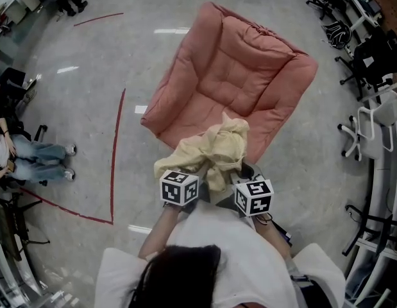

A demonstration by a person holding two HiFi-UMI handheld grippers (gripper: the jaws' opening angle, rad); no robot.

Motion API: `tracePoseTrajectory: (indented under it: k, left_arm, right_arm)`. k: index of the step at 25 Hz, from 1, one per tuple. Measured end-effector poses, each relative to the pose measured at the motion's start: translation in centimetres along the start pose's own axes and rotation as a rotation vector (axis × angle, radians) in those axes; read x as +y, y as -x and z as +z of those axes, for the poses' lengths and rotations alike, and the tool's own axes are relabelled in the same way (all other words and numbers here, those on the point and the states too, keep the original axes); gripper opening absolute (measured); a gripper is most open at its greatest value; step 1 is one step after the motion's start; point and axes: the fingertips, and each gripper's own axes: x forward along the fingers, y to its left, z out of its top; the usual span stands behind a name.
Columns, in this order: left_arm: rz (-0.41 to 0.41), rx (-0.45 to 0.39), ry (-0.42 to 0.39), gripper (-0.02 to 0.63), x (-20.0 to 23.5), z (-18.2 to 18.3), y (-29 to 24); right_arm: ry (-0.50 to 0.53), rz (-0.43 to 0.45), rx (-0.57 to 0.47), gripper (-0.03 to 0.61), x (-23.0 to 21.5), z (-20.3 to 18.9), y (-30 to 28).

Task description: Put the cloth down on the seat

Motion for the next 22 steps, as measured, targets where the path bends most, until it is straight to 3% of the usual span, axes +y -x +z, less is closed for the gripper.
tracePoseTrajectory:
  k: [22]
  left_arm:
    - [0.076, 0.079, 0.027, 0.061, 7.3, 5.4, -8.5]
  right_arm:
    - [-0.052, -0.021, 0.063, 0.083, -6.0, 3.5, -10.1]
